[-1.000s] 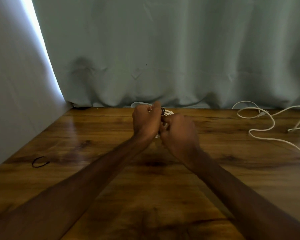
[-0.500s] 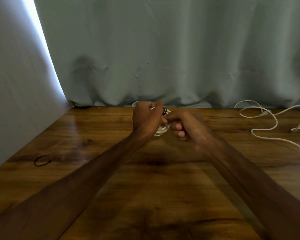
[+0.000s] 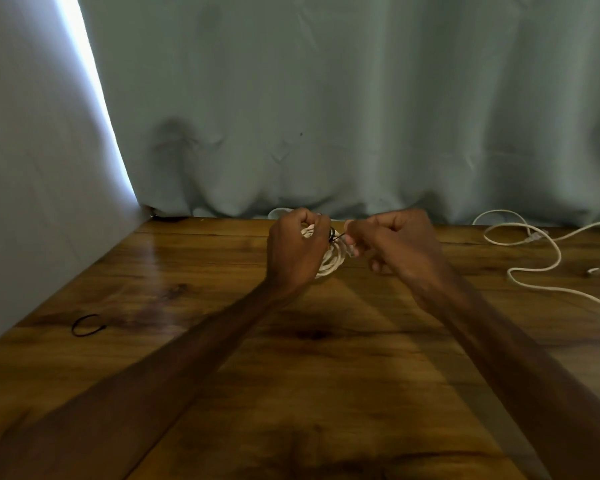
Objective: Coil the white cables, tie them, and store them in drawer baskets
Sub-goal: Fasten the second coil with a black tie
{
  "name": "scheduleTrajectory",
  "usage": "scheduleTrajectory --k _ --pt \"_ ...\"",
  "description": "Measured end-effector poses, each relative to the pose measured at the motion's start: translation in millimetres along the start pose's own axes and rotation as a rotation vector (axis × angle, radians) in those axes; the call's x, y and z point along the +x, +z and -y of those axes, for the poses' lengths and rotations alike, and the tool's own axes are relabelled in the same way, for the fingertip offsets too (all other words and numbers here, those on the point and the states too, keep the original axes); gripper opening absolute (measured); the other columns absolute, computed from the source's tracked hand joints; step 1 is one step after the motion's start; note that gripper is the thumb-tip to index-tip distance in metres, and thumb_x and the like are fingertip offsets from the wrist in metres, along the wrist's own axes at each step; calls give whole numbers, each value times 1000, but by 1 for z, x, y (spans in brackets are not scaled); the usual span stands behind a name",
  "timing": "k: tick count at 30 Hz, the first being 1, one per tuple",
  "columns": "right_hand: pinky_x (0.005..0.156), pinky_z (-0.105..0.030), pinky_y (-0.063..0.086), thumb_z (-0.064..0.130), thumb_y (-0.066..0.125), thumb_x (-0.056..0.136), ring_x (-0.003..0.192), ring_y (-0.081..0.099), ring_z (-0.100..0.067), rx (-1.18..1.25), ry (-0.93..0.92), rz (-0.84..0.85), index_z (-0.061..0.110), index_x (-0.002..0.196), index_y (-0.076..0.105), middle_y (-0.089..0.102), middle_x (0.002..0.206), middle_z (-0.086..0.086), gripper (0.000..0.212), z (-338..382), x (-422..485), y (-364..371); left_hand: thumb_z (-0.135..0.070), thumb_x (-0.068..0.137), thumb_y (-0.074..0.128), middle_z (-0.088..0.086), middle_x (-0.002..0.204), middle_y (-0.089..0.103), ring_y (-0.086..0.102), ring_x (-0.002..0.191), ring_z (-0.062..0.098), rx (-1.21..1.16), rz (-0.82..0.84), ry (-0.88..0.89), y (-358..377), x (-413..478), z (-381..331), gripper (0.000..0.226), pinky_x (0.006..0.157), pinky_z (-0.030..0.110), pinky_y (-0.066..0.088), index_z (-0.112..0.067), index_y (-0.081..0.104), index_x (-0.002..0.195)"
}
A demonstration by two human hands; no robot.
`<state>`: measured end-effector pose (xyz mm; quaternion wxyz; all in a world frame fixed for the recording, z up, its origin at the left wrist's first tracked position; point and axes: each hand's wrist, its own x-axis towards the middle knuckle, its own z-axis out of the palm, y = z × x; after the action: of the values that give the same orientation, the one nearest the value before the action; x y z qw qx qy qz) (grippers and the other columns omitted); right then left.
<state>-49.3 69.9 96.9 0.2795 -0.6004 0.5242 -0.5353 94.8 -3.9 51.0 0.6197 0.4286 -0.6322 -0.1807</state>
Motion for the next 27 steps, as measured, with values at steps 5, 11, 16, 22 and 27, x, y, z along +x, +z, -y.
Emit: scheduleTrajectory --k 5,11,16,22,27 --pt "58 -25 58 10 70 93 76 77 -24 403 54 2 -11 89 72 78 86 -20 22 -4 0 6 -29 89 56 -7 67 64 61 67 7 -61 11 28 6 -6 -4 28 66 32 49 -9 67 73" --pt "75 -27 64 25 78 82 82 75 -25 515 46 99 -5 96 75 77 95 -24 33 -5 3 -1 -27 92 55 -4 70 69 66 69 10 -173 47 -23 9 -8 -5 25 65 33 52 -13 68 76" --pt "71 -25 64 9 80 79 77 77 -23 520 66 64 -2 104 72 78 92 -20 28 -7 5 -4 -27 93 55 2 73 69 67 71 17 -224 46 -10 7 -7 -6 28 66 38 53 -6 68 80" --pt "64 -20 59 6 73 88 72 72 -17 521 77 78 -1 101 76 77 88 -16 15 -3 6 -10 -22 91 55 7 77 72 70 75 22 -264 60 25 5 -9 -13 25 71 43 57 -3 69 84" --pt "62 -20 58 4 72 87 66 68 -15 477 74 97 0 96 77 75 82 -15 11 8 4 -15 -14 92 56 10 78 72 70 75 25 -253 71 104 5 -10 -12 20 71 47 56 -1 70 84"
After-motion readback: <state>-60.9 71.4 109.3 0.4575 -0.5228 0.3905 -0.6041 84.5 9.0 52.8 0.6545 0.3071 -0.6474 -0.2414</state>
